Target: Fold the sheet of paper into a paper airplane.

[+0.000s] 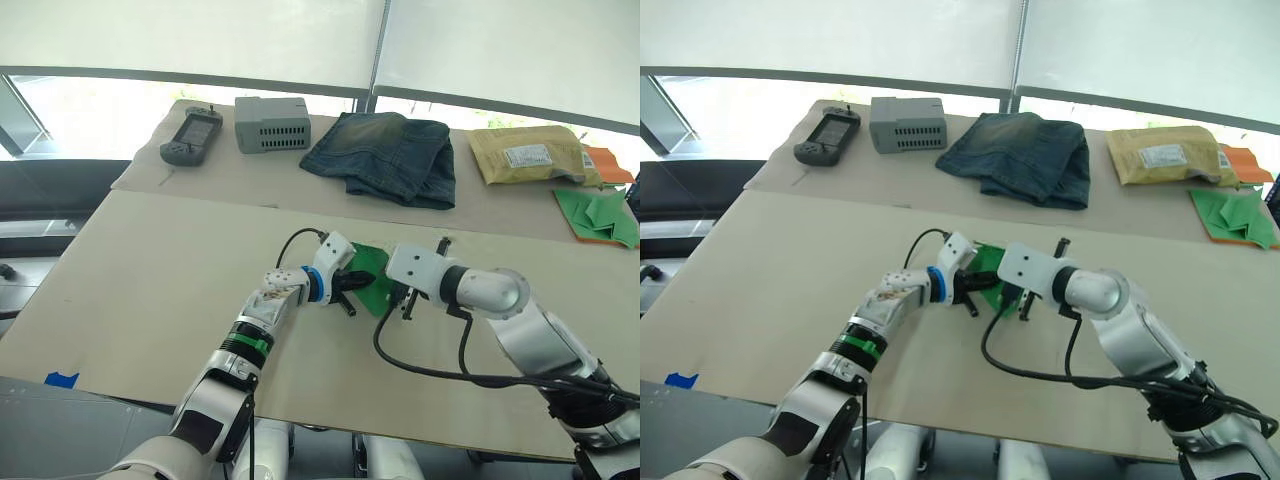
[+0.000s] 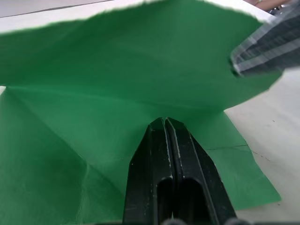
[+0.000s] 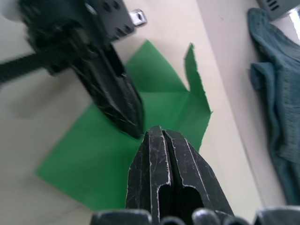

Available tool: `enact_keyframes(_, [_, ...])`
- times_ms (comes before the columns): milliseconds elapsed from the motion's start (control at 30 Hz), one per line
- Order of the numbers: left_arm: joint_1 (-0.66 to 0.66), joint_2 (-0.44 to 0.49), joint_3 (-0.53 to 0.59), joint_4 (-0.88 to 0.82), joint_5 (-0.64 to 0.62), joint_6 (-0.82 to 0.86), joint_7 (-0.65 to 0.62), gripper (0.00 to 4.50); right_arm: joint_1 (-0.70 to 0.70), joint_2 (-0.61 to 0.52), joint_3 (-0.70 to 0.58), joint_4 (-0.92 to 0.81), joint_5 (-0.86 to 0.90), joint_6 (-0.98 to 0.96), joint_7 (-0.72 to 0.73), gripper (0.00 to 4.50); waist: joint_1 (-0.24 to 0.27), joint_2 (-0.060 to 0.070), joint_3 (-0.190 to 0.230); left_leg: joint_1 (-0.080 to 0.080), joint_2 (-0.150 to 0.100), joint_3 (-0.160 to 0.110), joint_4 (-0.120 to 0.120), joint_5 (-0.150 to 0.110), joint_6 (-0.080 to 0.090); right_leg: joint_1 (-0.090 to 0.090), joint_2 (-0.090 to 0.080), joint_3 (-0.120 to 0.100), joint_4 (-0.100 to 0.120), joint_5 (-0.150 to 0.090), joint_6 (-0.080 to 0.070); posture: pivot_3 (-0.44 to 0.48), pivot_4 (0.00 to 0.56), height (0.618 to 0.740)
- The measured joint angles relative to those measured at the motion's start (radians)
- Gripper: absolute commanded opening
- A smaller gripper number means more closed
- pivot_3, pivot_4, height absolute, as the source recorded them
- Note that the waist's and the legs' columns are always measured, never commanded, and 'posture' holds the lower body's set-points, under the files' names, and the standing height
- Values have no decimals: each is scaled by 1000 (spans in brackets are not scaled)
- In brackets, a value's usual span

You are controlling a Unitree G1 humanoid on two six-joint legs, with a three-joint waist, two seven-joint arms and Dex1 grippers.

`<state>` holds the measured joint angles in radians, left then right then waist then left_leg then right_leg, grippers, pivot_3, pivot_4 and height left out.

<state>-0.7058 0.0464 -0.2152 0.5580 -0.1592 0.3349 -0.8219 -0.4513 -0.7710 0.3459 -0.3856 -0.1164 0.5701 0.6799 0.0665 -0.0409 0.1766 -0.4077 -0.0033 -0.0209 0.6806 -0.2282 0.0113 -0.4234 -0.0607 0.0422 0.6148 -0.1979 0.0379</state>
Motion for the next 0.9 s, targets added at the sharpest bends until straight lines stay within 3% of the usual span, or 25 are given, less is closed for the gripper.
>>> enact_keyframes(500, [45,33,4,-118,0,41,16,57,-45,82,33,365,-114,-159,0,0,-20,0,0,0,0,0,0,0,0,0,0,0,0,4,-7,0,150,728])
enact_keyframes(900, [62,73,40,-166,-5,57,35,57,-62,121,22,357,-118,-100,46,0,-32,0,0,2,1,0,0,0,0,1,1,0,1,4,-7,0,150,728])
